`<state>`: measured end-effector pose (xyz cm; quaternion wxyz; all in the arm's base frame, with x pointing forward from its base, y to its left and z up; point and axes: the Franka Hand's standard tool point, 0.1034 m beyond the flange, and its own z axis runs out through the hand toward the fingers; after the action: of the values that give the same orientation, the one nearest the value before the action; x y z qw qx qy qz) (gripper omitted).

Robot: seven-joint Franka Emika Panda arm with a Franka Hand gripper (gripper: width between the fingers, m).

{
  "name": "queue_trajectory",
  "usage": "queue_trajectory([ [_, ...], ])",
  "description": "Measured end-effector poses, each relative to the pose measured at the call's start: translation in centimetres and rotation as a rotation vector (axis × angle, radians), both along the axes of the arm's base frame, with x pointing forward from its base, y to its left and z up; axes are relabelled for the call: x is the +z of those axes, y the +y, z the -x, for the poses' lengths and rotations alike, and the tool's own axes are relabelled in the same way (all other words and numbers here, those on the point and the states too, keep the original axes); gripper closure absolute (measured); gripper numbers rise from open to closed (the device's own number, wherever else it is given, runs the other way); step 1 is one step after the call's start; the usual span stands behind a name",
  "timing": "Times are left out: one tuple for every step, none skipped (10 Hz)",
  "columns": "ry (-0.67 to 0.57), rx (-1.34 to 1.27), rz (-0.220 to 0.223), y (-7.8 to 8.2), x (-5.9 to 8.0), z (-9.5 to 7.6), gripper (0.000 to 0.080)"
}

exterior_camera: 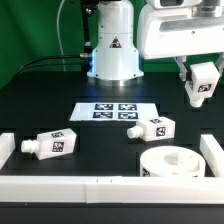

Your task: Assemble stool

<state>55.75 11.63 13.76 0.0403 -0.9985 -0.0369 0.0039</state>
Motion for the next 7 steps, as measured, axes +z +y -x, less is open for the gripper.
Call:
queue_trajectory([
  [-0.054, 0.030, 0.005, -0.6, -1.0, -0.7, 0.0458],
  [-0.112, 0.041, 0.005, -1.5, -0.6, -2.5, 0.0458],
  [-0.164, 0.086, 0.011, -2.7, 0.4, -4.7, 0.0458],
  [-0.222, 0.130, 0.020, -3.5, 0.7, -6.5, 0.0458],
  [-0.319, 0.130, 0.019, -3.3, 1.0, -7.5, 0.0458],
  [-0.383, 0.118, 0.020, -3.6, 0.7, -7.1, 0.0458],
  [-0.400, 0.117, 0.023, -3.8, 0.3, -6.9, 0.0458],
])
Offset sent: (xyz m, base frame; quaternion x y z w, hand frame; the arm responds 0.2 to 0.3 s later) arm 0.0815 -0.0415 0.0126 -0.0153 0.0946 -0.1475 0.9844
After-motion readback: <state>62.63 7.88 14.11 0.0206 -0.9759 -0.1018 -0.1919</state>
